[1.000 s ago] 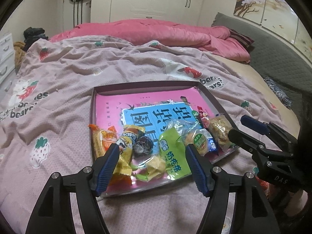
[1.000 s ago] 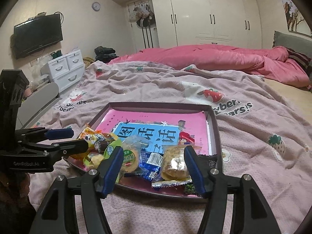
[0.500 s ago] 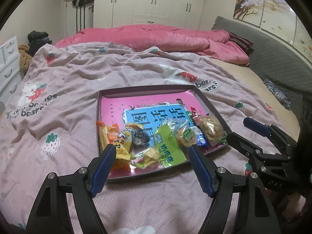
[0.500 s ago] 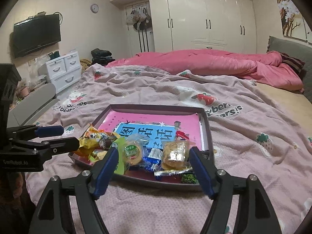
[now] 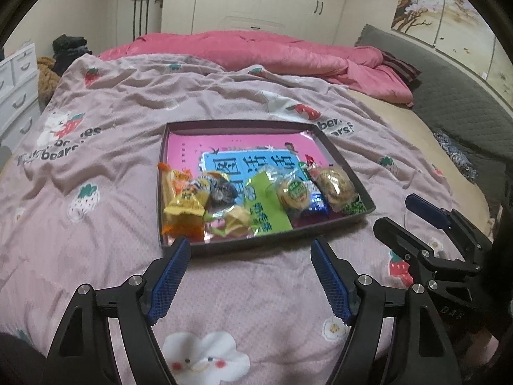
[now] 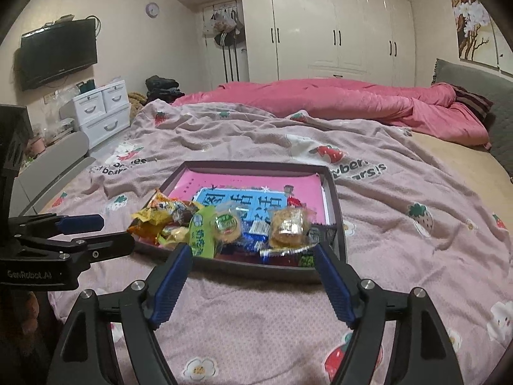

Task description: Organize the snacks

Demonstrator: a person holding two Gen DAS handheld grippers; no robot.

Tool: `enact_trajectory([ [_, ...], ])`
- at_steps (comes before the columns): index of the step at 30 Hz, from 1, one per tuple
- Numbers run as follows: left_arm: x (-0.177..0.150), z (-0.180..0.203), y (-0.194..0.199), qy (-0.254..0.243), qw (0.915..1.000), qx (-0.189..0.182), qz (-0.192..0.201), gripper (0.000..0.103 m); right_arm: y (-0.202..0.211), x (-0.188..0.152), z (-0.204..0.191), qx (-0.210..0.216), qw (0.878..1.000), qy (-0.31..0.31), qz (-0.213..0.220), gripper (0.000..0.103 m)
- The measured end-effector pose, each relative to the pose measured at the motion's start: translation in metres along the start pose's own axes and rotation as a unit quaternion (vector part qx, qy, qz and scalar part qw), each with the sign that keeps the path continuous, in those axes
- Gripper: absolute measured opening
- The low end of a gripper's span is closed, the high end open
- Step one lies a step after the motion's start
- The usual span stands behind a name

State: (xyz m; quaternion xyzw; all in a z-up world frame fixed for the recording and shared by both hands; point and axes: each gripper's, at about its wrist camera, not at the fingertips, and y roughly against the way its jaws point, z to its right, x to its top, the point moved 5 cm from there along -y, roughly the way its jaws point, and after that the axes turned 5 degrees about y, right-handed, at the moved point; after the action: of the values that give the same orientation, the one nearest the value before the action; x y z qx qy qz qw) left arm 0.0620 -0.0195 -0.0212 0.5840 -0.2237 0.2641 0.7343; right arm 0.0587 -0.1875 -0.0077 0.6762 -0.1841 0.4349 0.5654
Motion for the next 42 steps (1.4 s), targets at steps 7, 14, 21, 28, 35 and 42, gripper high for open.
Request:
enact_trajectory([
  [7, -0.011, 0.0, 0.004, 0.003, 0.9999, 0.001, -0.011, 0.079, 0.004, -0.009, 0.0, -0.005, 1.0, -0.011, -0.014, 0.077],
  [14, -0.02, 0.002, 0.006, 0.001, 0.9998, -0.002, -0.021, 0.079, 0.007, -0.016, -0.002, -0.012, 1.0, -0.009, -0.024, 0.077],
  [21, -0.024, 0.002, 0.011, 0.004, 0.9997, -0.002, -0.023, 0.079, 0.011, -0.017, -0.005, -0.016, 1.0, -0.001, -0.024, 0.077],
  [28, -0.033, -0.004, 0.021, 0.019, 0.9996, -0.002, -0.022, 0.079, 0.019, -0.019, -0.009, -0.023, 0.999, 0.007, -0.021, 0.078],
  [35, -0.035, -0.002, 0.018, 0.012, 0.9997, 0.0, -0.021, 0.079, 0.02, -0.022, -0.019, -0.022, 0.999, 0.02, -0.028, 0.08],
  [42, -0.036, -0.004, 0.009, 0.01, 0.9995, 0.007, -0.029, 0.079, 0.01, -0.025, -0.018, -0.024, 0.999, 0.01, -0.038, 0.08],
])
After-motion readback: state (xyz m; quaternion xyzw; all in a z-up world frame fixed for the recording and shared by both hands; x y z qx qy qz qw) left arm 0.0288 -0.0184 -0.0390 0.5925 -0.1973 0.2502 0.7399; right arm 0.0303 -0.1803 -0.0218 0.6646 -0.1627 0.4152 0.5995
